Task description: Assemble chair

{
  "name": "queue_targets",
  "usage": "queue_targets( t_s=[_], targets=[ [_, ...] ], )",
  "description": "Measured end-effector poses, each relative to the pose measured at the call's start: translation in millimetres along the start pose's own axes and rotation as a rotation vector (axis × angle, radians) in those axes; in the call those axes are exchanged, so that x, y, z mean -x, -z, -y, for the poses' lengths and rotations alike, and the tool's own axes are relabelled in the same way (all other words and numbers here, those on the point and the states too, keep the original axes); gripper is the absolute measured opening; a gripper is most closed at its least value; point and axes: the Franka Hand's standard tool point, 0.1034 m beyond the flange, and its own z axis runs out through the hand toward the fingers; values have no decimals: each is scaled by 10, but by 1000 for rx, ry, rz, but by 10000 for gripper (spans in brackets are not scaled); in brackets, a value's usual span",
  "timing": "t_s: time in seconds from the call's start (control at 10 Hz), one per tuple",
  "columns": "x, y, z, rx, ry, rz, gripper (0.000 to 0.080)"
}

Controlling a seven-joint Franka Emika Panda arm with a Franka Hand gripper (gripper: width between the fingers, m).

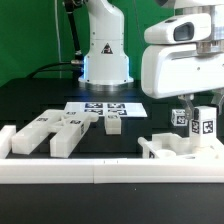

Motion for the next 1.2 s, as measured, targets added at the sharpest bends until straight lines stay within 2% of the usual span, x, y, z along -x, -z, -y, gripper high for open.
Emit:
queue_targets(
  t_s=[0.7,1.2],
  targets=[
    [-33,-11,45,-17,-653,-15,291],
    [-44,-13,24,-56,-1110,-1,291]
  ],
)
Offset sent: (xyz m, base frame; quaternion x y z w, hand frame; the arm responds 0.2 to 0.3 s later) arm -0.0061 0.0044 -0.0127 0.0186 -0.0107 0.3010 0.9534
